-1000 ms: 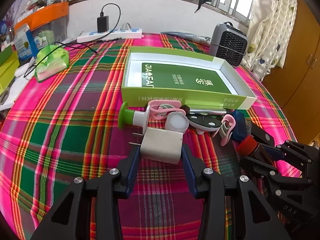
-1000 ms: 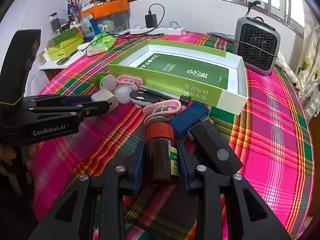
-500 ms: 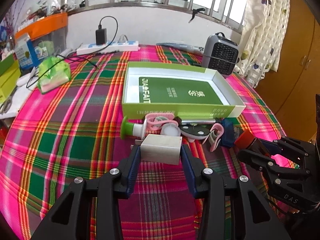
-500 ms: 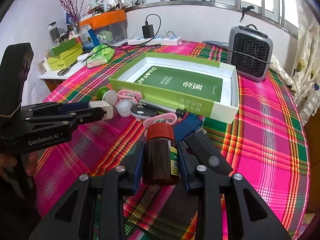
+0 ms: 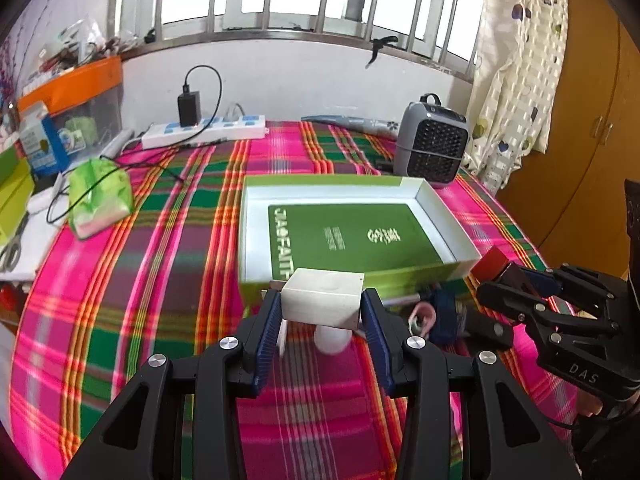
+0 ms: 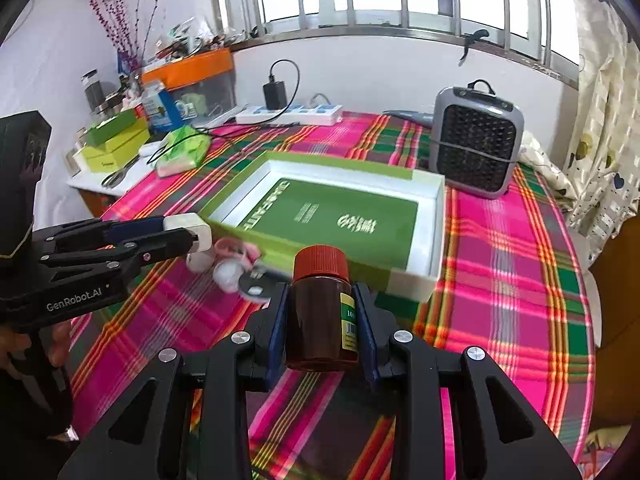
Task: Organize rigid objects
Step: 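Carry the white plug with the left gripper into the box while the right gripper carries the brown bottle there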
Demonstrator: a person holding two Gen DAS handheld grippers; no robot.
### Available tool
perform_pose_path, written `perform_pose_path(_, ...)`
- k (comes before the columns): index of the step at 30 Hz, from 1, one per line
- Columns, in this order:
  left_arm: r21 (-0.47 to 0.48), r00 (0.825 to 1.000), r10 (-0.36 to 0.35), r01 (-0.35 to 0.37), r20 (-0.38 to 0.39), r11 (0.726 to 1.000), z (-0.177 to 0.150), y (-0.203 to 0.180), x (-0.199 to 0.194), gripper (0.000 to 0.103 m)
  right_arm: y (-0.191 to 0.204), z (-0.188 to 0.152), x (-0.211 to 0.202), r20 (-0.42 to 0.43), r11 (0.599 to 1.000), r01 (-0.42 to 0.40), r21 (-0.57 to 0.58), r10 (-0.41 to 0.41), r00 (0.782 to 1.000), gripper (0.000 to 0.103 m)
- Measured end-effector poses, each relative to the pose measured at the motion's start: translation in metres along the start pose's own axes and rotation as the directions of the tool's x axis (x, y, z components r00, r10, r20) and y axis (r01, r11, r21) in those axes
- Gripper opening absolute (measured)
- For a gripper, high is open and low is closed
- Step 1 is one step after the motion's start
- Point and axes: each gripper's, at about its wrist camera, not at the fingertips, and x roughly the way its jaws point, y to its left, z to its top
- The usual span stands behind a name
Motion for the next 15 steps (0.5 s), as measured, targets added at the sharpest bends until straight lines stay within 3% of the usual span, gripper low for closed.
perform_pose_path(15,0.005,1.000,0.004,-0.004,-0.018,1.000,0.046,0.013,0.048,0.040,-0.040,0.043,0.049,-0.053,0.995,0.080,0.063,-0.077,0.996,0.033)
